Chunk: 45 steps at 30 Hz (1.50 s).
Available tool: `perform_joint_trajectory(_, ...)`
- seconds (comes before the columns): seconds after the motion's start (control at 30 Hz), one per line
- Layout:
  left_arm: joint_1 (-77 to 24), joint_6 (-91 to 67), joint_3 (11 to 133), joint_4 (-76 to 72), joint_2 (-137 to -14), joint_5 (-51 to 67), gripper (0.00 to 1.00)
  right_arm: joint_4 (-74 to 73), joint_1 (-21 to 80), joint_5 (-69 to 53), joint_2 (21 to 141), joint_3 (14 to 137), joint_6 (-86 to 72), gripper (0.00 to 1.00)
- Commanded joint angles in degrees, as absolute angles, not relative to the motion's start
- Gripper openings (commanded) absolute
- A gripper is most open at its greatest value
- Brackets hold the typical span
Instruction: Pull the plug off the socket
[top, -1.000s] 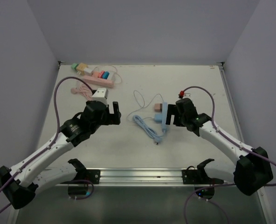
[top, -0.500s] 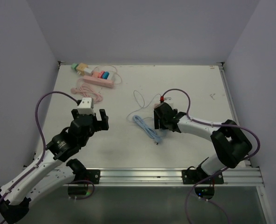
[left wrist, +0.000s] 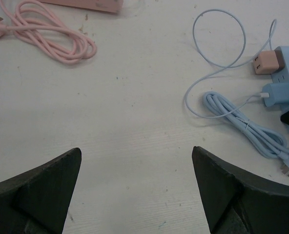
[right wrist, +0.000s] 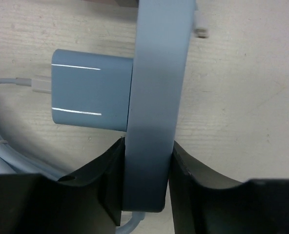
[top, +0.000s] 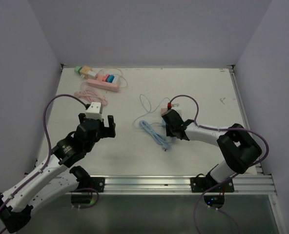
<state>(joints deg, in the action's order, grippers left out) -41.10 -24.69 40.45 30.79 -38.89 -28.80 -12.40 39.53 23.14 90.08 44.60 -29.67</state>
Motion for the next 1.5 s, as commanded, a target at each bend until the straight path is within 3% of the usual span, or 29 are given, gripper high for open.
perform_joint_trajectory(0.0, -40.7, -21.6, 39.6, 27.0, -38.8, -25.2, 0.99, -9.7, 39.4, 25.0, 87.4, 42.6, -28.1, 0.36)
perform_joint_trajectory(0.1, -40.7, -21.9, 39.2, 25.9, -39.2, -23.5, 0.99, -7.8, 39.5, 23.6, 85.4, 41.2, -27.2, 0.20)
perform_joint_trajectory(0.17, -40.7, -22.1, 39.1, 25.2, -40.1, -22.5, 1.00, -6.2, 39.5, 22.1, 83.6, 40.3, -25.2, 0.00)
perform_joint_trajectory(0.57, -40.7, -28.9, 42.2, 15.6, -51.2, -12.4, 0.99, 2.0, 38.8, 8.4, 69.4, 34.8, -19.0, 0.00)
perform_joint_trajectory(0.87, -40.7, -37.3, 44.2, 3.6, -63.9, -1.8, 1.00, 7.0, 38.8, 5.2, 68.0, 30.3, -21.0, 0.00)
perform_joint_trajectory(1.17, -41.1, -53.0, 45.2, -5.1, -74.9, 1.9, 0.98, 15.5, 38.8, 3.6, 65.0, 25.2, -25.6, 0.00)
perform_joint_trajectory(1.47, -45.0, -58.0, 49.2, -11.0, -85.9, 1.1, 0.94, 20.2, 38.8, 2.6, 64.6, 22.8, -29.8, 0.00)
